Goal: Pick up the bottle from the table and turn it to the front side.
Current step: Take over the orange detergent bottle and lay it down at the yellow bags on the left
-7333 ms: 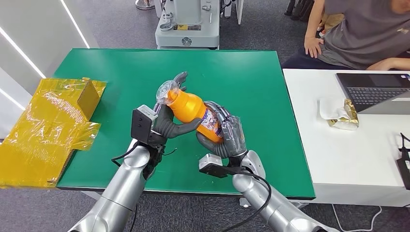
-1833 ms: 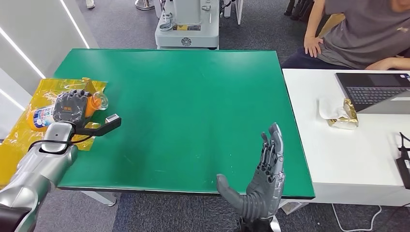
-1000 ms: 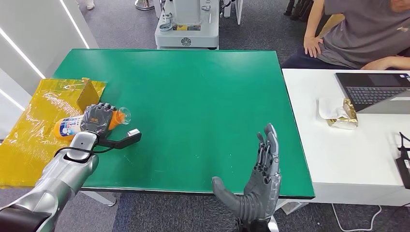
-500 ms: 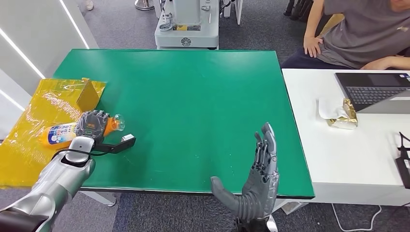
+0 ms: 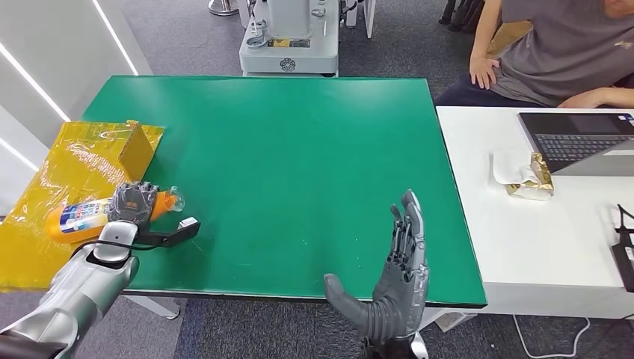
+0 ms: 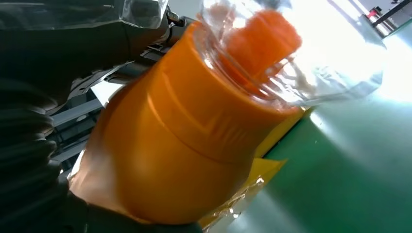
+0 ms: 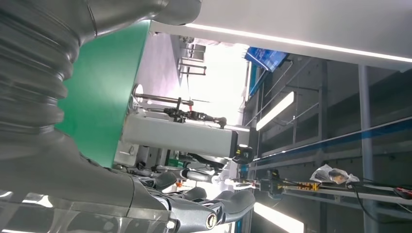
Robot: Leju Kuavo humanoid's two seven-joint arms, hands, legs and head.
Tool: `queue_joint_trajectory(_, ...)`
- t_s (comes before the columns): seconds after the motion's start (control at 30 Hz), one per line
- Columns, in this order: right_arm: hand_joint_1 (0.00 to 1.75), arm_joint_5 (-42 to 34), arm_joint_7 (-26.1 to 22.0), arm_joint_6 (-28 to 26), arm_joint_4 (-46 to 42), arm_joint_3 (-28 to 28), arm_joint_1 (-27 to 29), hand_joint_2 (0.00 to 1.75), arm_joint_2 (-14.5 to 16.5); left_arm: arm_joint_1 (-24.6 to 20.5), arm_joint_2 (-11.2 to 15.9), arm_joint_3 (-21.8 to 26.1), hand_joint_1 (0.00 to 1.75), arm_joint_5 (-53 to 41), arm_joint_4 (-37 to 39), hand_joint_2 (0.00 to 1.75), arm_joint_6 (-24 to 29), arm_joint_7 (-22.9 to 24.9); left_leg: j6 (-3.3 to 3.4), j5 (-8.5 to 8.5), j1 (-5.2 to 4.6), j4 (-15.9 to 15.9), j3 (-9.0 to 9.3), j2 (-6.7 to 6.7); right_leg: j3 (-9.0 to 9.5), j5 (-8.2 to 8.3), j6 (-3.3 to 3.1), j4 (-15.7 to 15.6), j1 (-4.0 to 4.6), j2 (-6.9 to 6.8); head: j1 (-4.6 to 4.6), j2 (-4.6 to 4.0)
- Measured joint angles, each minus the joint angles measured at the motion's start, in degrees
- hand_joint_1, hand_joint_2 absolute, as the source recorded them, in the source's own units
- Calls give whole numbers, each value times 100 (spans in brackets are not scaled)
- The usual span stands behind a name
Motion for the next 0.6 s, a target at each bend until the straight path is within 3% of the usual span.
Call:
queue_joint_trajectory(0.43, 0, -43, 0, 103, 133, 2, -43, 175, 2, 62, -2, 114, 0, -120, 2, 175, 271, 102, 0, 0, 0, 0, 0, -2, 0, 0, 0, 0, 0, -3, 0, 0)
queue_joint_trajectory(0.6, 0, -69, 0, 164, 160, 1, -47, 175, 3, 98, 0, 248, 0, -84, 1, 175, 840, 131, 0, 0, 0, 0, 0, -2, 0, 0, 0, 0, 0, -2, 0, 0)
